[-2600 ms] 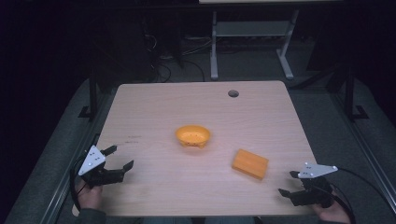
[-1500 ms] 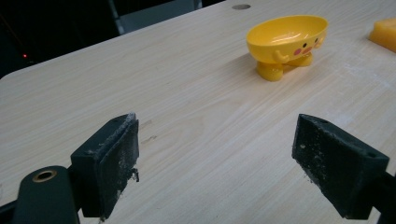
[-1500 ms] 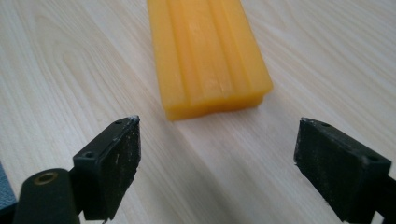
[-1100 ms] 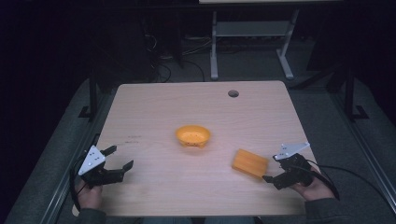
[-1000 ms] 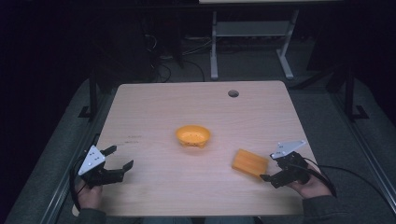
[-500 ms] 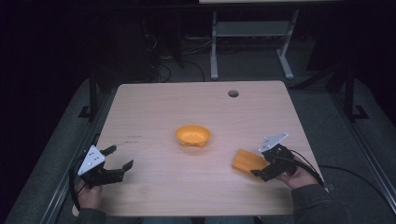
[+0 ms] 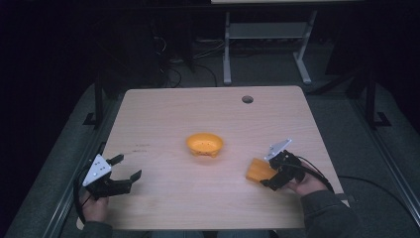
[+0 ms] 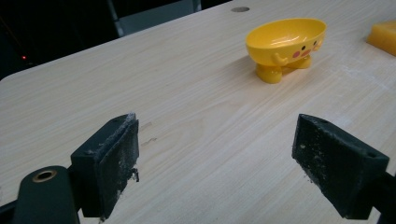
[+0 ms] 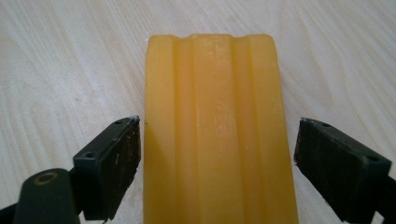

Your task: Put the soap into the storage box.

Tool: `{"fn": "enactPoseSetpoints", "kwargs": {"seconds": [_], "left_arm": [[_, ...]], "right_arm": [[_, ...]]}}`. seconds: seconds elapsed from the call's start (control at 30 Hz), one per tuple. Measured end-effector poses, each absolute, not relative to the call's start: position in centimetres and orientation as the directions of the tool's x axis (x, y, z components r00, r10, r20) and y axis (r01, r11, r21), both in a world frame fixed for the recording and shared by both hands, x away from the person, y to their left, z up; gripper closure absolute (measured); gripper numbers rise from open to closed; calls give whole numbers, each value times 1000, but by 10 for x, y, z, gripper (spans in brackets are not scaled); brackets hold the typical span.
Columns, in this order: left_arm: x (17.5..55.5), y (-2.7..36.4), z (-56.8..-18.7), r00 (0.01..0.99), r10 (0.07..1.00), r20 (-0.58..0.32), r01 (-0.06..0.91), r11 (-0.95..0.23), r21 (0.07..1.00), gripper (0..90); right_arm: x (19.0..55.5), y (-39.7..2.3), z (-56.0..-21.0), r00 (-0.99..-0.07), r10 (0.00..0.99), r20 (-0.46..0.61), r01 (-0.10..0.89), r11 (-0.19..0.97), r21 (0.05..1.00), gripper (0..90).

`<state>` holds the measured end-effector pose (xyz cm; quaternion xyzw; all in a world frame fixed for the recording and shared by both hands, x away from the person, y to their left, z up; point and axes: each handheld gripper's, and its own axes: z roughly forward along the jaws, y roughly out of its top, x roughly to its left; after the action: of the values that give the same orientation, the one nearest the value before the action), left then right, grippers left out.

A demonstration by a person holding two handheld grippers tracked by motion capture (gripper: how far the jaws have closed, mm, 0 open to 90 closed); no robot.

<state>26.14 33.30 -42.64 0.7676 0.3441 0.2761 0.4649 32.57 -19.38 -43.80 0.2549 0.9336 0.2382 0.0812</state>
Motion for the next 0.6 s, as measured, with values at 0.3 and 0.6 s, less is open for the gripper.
{"fn": "enactPoseSetpoints", "kwargs": {"seconds": [0.3,0.6], "left_arm": [[262,333,-426,610,786,104,271,-331,904,139],[262,333,-426,610,785,104,269,-329,905,139]], "right_arm": [[331,-185,-447,-867,498,-32,433,783,447,141],[332,-179,-451,-873,486,-35,428,799,423,148]]}}
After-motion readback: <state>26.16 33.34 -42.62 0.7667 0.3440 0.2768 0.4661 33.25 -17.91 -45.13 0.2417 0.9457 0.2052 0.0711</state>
